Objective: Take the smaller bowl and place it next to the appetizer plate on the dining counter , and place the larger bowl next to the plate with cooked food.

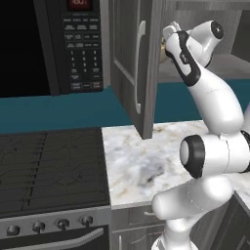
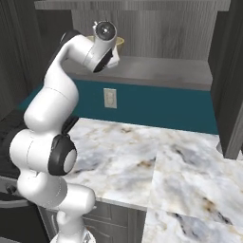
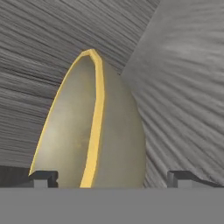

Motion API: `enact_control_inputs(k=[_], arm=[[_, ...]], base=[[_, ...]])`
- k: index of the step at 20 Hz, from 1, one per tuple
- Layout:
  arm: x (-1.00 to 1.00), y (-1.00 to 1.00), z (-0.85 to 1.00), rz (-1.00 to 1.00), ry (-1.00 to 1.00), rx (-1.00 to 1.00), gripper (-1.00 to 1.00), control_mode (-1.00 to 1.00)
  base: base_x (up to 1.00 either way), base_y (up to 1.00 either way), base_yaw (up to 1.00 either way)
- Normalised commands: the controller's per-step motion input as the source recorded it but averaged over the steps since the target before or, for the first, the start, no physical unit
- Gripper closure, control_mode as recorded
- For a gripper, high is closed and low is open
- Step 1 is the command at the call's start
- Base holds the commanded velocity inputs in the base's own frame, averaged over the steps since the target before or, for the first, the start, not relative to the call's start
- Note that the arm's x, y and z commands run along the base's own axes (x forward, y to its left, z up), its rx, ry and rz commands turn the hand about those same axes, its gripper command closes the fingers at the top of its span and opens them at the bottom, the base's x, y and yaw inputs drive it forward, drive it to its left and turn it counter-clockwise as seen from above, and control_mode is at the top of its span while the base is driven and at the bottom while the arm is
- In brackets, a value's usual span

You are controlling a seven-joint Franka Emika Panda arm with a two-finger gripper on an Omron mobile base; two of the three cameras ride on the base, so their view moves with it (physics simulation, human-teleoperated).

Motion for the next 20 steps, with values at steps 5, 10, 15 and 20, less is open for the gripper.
enact_control_inputs(k=[5,10,15,20], arm=[[0.23,0.15,-0.06,0.0,0.0,0.0,1.0,-1.0],[0.0,0.14,-0.13,0.0,0.0,0.0,1.0,-1.0],[-0.01,0.0,-0.12,0.0,0.0,0.0,1.0,-1.0],[-0.26,-0.01,-0.01,0.0,-0.05,0.0,1.0,-1.0]], base=[[0.0,0.0,0.0],[0.0,0.0,0.0],[0.0,0.0,0.0],[0.0,0.0,0.0]])
